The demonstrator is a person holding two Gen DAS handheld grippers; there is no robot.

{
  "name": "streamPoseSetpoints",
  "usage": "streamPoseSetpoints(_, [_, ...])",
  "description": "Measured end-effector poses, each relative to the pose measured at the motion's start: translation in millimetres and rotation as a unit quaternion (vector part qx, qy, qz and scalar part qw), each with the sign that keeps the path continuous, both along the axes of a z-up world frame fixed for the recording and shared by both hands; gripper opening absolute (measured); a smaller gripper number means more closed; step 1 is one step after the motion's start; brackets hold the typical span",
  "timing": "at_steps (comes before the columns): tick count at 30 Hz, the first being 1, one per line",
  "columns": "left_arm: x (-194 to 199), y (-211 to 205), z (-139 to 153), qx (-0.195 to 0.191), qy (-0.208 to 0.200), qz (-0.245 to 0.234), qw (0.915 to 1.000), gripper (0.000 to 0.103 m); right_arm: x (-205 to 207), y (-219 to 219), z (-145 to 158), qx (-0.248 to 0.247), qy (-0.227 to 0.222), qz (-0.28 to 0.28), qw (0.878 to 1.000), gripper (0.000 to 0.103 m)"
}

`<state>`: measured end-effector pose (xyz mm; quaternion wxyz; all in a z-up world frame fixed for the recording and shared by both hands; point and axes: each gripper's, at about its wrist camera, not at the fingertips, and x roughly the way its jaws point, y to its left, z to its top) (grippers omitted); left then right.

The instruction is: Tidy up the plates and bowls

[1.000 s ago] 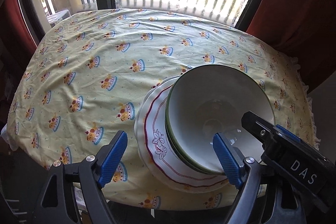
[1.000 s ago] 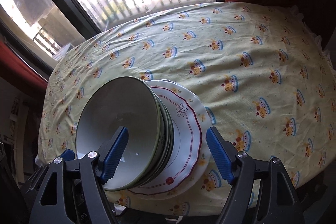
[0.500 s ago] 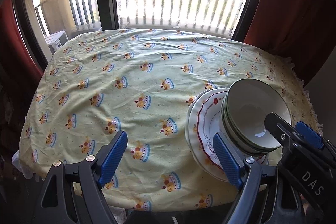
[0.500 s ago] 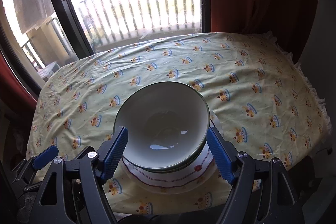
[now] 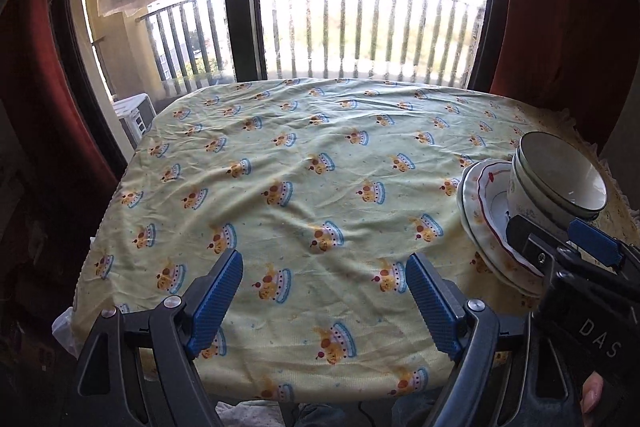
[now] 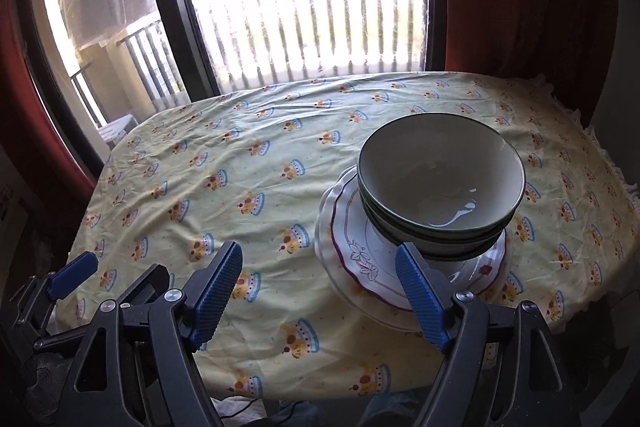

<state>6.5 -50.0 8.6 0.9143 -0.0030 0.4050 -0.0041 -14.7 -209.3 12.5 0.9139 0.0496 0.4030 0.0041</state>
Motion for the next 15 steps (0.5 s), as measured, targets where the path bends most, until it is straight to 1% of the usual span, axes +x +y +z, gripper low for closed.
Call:
streamPoseSetpoints(2, [-7.0, 11.7, -1.9, 0.005, -0.023, -0.001, 0.9997, 0.085, -1.6, 9.1, -5.0, 0.0, -0.006, 0.0, 1.0, 0.081])
streamPoseSetpoints(4, [-14.5, 21.5, -5.5, 0.008, -0.045, -0.006, 0.9989, 0.089, -4.0, 16.1, -10.9, -0.001, -0.017, -0.002, 1.0, 0.081])
streamPoseSetpoints(5, [-16.9, 25.5, -7.9, 0.01, -0.048, -0.006, 0.9988, 0.089, -4.2, 19.8, -14.5, -0.007, -0.018, -0.002, 1.0, 0.081])
streamPoseSetpoints(8, [-19.7, 38.2, -14.2, 0.003, -0.036, -0.004, 0.9993, 0.089, -7.9, 31.1, -25.1, -0.026, -0.013, 0.01, 1.0, 0.081])
streamPoseSetpoints(11, [-21.6, 50.9, -15.4, -0.01, -0.035, 0.01, 0.9993, 0.09, -14.6, 38.7, -27.4, -0.012, -0.014, 0.013, 1.0, 0.081])
streamPoseSetpoints(13, [-24.8, 57.4, -14.3, -0.017, -0.038, 0.019, 0.999, 0.094, -18.1, 43.4, -24.3, -0.015, -0.023, 0.017, 0.999, 0.082])
streamPoseSetpoints(14, [-25.6, 59.2, -14.4, -0.018, -0.037, 0.021, 0.9989, 0.094, -19.2, 45.1, -22.2, -0.019, -0.027, 0.016, 0.999, 0.083])
streamPoseSetpoints(15, [-25.5, 60.1, -14.5, -0.022, -0.034, 0.022, 0.999, 0.095, -20.3, 46.5, -20.7, -0.02, -0.03, 0.014, 0.999, 0.088])
